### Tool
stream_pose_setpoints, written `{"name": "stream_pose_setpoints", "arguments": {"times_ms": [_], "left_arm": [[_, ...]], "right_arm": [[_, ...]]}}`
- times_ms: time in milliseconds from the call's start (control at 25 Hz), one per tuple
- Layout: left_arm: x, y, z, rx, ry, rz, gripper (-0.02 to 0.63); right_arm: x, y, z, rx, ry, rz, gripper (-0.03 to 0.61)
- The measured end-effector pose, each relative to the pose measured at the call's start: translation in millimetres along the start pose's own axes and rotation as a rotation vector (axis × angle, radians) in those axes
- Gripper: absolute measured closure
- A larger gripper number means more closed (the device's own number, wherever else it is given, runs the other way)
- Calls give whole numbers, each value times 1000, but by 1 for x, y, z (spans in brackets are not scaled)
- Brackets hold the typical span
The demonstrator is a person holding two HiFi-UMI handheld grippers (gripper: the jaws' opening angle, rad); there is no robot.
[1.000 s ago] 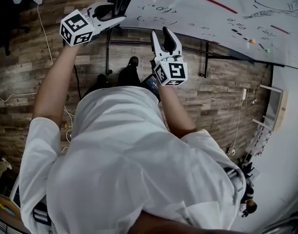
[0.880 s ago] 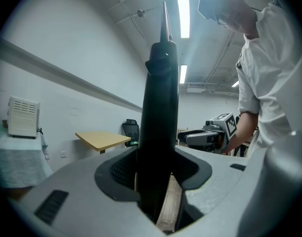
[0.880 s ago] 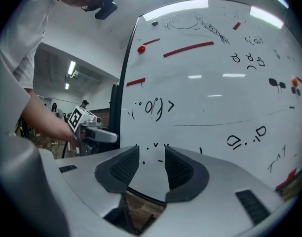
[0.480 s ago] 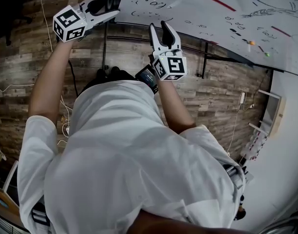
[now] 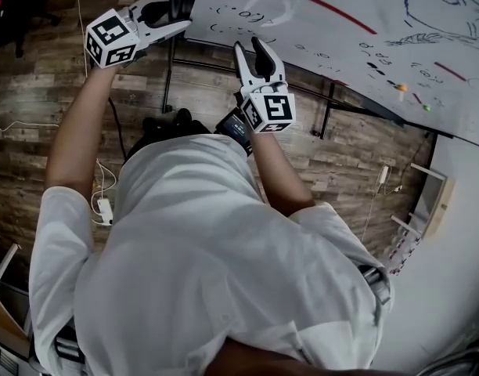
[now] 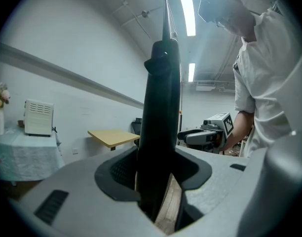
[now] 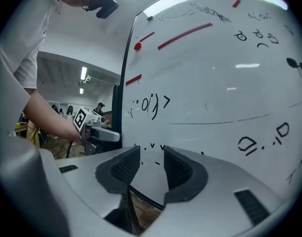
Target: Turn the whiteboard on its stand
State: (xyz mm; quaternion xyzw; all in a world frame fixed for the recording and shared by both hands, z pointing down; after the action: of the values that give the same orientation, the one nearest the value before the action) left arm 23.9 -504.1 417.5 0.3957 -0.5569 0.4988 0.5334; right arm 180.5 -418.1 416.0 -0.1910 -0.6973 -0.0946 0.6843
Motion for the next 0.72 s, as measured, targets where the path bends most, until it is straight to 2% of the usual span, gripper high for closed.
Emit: {"name": "stream_pose_setpoints", "arguments": {"times_ms": [720], "left_arm": [[-1, 3, 0, -98, 39, -21, 420]], "right_arm": [[-1, 2, -6, -95, 8, 11, 441]]}}
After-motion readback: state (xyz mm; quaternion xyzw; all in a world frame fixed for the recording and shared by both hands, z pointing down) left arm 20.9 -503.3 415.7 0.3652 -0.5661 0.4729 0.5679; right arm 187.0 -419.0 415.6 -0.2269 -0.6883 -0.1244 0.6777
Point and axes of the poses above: the fingertips, and each gripper's own axes: y backward along the fingers, z to its left, x out of its underside, the point moved 3 cm from there along y, backward along the fingers, and after that the axes turned 2 degrees about -y, right-handed, at the moved point
